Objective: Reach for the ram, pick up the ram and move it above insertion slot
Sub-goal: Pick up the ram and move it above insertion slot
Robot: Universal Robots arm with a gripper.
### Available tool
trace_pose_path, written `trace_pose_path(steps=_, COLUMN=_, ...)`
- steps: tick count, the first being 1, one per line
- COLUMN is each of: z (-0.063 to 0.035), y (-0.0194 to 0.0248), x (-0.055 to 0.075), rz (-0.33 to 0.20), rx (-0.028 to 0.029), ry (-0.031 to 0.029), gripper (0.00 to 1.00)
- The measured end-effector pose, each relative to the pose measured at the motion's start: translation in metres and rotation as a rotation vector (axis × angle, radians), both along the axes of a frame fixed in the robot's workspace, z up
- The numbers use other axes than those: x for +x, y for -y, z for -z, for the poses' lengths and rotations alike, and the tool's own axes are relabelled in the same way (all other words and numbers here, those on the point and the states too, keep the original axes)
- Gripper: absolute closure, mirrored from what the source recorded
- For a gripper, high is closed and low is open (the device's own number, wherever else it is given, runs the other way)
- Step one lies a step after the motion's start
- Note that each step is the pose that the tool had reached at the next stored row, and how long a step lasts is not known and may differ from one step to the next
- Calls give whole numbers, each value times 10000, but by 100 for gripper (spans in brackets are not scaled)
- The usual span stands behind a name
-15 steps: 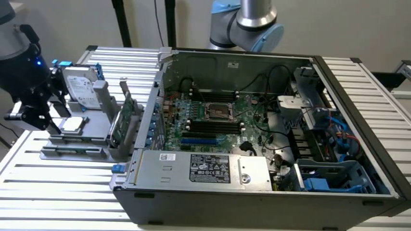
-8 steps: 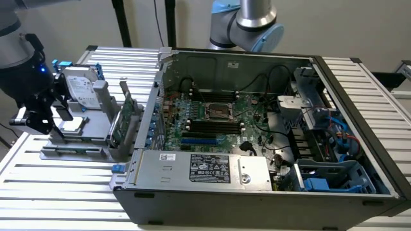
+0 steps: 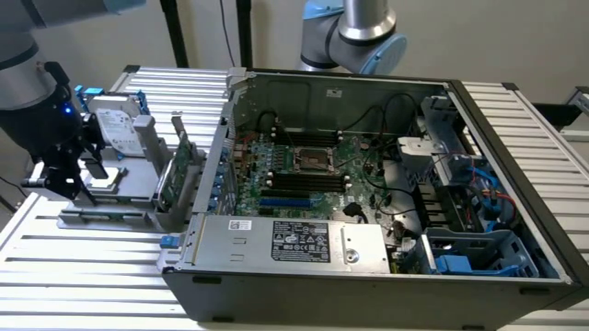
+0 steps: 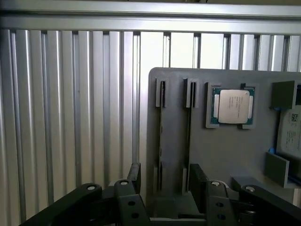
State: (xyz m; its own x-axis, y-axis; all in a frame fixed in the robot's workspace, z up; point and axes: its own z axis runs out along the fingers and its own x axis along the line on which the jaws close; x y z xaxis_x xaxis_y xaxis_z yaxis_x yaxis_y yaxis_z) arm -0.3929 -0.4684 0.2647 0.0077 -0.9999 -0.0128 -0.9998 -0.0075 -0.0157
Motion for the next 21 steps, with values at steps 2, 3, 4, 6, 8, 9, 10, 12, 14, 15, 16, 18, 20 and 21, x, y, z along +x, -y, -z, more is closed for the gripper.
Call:
trace_pose_path(steps=2, z=36, y=0, x=0, rz=0, rx=0, ry=0, gripper=46)
trace_pose_path(steps=3, z=55, y=0, x=0, rz=0, rx=0, ry=-1, gripper=46)
trace_pose_path(steps=4, z=74, y=0, x=-1, rz=0, rx=-1, ry=-1, gripper=46)
trace_pose_path(steps=6, z=110, y=0, x=-1, rz=0, rx=0, ry=0, gripper=46)
trace_pose_path(steps=8, z=146, y=0, x=-1, rz=0, rx=0, ry=0, gripper=46)
trace_pose_path(steps=9, z=163, y=0, x=-2, rz=0, rx=0, ry=-1, gripper=46)
trace_pose_path(steps=10, z=182, y=0, x=-2, rz=0, rx=0, ry=-1, gripper=46)
trace_pose_path(steps=12, z=219, y=0, x=-3, rz=0, rx=-1, ry=-3, gripper=46)
trace_pose_path(steps=14, z=254, y=0, x=-4, rz=0, rx=-1, ry=-5, gripper=46)
trace_pose_path(steps=15, z=273, y=0, x=-4, rz=0, rx=0, ry=-4, gripper=46)
trace_pose_path(steps=16, z=292, y=0, x=-5, rz=0, rx=0, ry=-4, gripper=46)
trace_pose_path(steps=18, z=328, y=0, x=-6, rz=0, rx=-1, ry=-9, gripper=46)
trace_pose_path(steps=20, z=365, y=0, x=-8, rz=1, rx=0, ry=-13, gripper=46)
trace_pose_path(steps=21, z=382, y=0, x=-9, rz=0, rx=-1, ry=-16, gripper=46)
